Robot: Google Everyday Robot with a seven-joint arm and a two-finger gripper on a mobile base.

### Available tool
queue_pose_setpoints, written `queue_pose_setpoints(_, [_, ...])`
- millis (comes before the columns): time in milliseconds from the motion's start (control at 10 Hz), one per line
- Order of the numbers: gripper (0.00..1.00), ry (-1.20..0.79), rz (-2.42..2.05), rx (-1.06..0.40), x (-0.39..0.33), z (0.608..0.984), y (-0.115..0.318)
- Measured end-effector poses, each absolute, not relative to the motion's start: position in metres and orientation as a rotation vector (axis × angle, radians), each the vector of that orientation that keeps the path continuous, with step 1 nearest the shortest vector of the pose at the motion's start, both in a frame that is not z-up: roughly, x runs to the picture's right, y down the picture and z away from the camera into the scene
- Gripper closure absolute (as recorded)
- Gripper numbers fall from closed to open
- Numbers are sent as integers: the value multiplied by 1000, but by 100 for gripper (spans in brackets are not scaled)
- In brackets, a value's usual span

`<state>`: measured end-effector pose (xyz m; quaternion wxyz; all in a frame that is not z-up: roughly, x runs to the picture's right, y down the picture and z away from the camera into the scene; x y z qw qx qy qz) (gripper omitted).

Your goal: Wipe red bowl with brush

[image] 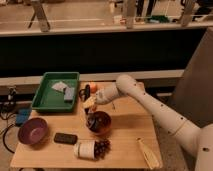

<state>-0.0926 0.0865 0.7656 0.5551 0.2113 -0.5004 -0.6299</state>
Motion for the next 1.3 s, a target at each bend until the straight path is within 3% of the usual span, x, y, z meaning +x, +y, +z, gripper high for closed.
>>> queue_pose_setpoints(500, [92, -1161, -1448, 502, -60, 756, 93])
queue_pose_setpoints(1300, [92, -1083, -1468, 541, -39, 785, 65])
